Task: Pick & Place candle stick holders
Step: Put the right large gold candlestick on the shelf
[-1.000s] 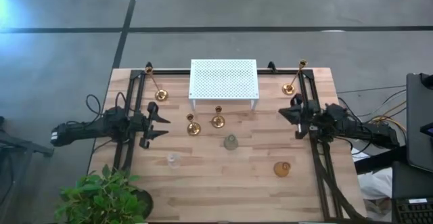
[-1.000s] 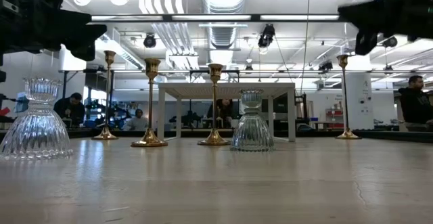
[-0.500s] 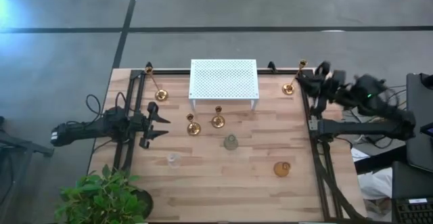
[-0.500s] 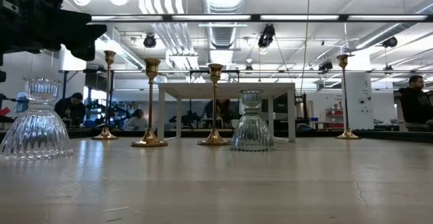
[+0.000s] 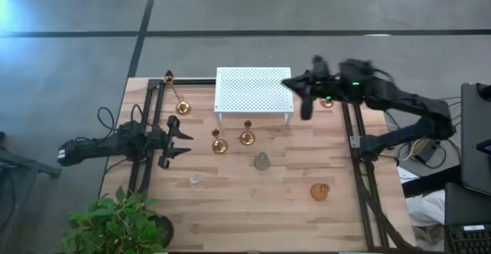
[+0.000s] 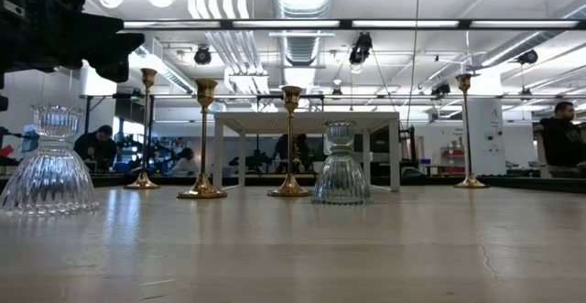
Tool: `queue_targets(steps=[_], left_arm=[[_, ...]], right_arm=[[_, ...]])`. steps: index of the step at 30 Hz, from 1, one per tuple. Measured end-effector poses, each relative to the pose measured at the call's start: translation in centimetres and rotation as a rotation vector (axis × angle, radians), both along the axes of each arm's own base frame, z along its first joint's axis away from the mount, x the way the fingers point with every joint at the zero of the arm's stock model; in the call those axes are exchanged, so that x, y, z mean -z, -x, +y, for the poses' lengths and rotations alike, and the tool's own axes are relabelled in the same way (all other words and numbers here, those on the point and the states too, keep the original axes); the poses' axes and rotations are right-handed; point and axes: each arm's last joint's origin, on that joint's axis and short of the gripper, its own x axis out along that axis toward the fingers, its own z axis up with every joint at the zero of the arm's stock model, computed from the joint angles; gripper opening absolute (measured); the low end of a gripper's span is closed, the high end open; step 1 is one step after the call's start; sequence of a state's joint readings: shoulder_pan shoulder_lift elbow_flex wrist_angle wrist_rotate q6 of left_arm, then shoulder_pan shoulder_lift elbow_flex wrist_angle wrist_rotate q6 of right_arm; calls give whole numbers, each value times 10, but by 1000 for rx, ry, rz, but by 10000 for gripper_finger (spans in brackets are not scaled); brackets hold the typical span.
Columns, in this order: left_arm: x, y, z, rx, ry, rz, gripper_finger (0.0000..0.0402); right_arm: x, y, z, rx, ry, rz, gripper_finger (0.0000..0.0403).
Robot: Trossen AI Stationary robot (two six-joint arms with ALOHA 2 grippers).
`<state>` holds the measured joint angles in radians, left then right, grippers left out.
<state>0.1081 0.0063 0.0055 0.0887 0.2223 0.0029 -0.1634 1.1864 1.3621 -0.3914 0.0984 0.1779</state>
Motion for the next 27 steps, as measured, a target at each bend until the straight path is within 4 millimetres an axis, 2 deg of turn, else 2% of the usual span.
queue_targets(steps=[3, 6, 12, 17, 22, 27], left_arm=[[0, 0, 0, 0, 0, 0, 190], [0, 0, 0, 0, 0, 0, 190], [0, 0, 0, 0, 0, 1, 190], [0, 0, 0, 0, 0, 0, 190], [0, 0, 0, 0, 0, 1, 190], [0, 0, 0, 0, 0, 1, 190]], right_arm=[[36, -11, 8, 5, -131, 178, 8], [51, 0, 28, 112, -162, 252, 8], [52, 53, 80, 318, -165, 86, 8], [67, 79, 109, 443, -132, -68, 8], [102, 78, 124, 528, -120, -126, 8], [142, 67, 128, 548, -28, -42, 8]])
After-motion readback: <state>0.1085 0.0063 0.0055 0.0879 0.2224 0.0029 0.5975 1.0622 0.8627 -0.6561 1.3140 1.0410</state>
